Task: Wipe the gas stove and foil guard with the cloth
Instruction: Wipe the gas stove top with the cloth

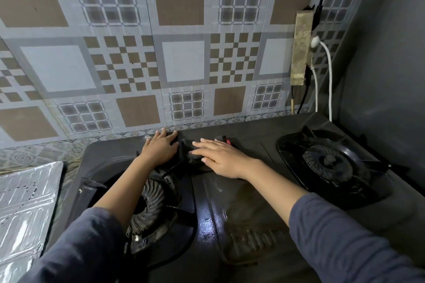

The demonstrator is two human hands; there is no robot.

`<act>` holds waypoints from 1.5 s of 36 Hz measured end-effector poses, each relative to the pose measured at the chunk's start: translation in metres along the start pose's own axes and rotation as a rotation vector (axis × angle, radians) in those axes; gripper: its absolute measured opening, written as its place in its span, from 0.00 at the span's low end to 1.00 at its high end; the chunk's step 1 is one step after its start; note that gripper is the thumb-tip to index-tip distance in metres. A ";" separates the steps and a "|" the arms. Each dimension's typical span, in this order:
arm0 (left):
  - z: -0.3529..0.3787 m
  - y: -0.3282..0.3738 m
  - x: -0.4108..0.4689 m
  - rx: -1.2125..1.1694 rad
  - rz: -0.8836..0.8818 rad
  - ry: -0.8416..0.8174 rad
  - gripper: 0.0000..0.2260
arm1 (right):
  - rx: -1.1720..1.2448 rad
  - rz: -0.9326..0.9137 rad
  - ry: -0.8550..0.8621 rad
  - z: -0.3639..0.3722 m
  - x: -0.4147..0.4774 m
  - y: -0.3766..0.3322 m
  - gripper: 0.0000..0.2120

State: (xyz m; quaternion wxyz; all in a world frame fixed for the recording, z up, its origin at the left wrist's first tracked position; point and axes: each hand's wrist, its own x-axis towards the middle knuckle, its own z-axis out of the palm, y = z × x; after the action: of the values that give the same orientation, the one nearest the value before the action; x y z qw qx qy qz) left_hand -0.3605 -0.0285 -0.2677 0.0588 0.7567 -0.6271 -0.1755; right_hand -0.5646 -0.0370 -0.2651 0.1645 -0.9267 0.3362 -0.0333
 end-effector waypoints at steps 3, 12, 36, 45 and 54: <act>-0.001 0.007 -0.001 -0.012 -0.002 0.004 0.23 | -0.037 -0.033 -0.035 -0.003 -0.010 0.006 0.20; 0.000 0.045 -0.003 0.028 0.084 -0.071 0.25 | -0.097 0.094 -0.006 -0.014 -0.036 0.028 0.21; 0.024 0.106 -0.044 0.157 0.204 -0.165 0.24 | 0.026 0.763 0.231 0.008 -0.068 0.020 0.25; 0.018 0.087 -0.069 0.240 0.260 -0.181 0.25 | 0.038 0.835 0.251 0.014 -0.080 -0.008 0.25; 0.018 0.077 -0.089 0.281 0.283 -0.172 0.25 | 0.022 0.748 0.243 0.026 -0.084 -0.033 0.24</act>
State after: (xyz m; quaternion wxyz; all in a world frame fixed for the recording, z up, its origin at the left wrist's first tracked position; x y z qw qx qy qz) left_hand -0.4514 0.0439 -0.2434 -0.0770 0.6440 -0.7481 -0.1400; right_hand -0.6048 0.0477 -0.2749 0.1344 -0.7277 0.6673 -0.0841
